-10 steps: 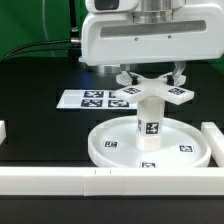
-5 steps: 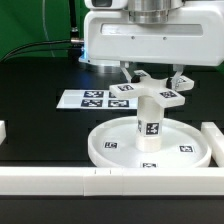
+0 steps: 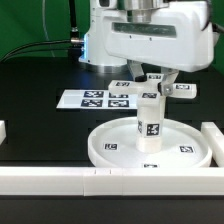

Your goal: Assemble round table

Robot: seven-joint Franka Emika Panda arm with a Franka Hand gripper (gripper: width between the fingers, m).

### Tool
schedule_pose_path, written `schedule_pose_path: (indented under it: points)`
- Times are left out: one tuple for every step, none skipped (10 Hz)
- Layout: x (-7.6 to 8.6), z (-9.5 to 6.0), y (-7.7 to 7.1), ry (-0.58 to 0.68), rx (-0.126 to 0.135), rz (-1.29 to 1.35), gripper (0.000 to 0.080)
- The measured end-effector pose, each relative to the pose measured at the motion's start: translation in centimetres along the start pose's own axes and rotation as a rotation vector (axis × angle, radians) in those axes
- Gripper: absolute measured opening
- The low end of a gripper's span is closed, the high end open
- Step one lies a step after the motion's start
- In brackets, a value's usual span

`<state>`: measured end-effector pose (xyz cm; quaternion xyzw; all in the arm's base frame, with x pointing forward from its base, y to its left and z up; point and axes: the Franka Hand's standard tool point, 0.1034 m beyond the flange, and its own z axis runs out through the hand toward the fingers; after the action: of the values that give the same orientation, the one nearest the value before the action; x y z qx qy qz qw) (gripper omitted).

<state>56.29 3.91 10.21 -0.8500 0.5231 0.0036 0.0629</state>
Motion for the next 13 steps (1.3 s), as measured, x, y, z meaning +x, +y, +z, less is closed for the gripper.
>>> schedule_pose_path:
  points:
    - [0.0, 0.0, 0.0, 0.008, 0.008, 0.091, 0.0443]
    - [0.0, 0.0, 0.0, 0.001, 0.015, 0.186, 0.0443]
    - [0.1, 0.0, 0.1, -0.011, 0.026, 0.343, 0.0443]
    - [0.1, 0.0, 0.1, -0.019, 0.032, 0.461, 0.0443]
    - [0.1, 0.0, 0.1, -0.025, 0.035, 0.537, 0.0443]
    - [0.2, 0.0, 0.1, -0.033, 0.038, 0.595, 0.0443]
    - [0.2, 0.0, 0.1, -0.046, 0.038, 0.664, 0.0443]
    - [0.3, -0.1, 0.0, -0.053, 0.031, 0.691, 0.0443]
    - [0.1, 0.0, -0.1, -0.057, 0.033, 0.711, 0.0443]
    - [-0.1, 0.0, -0.1, -0.062, 0.034, 0.705, 0.0602]
    - [0.0, -0.2, -0.2, -0.064, 0.037, 0.678, 0.0602]
    - [0.1, -1.3, -0.4, -0.081, 0.049, 0.632, 0.064]
    - [0.0, -2.3, -0.6, -0.094, 0.072, 0.624, 0.0647]
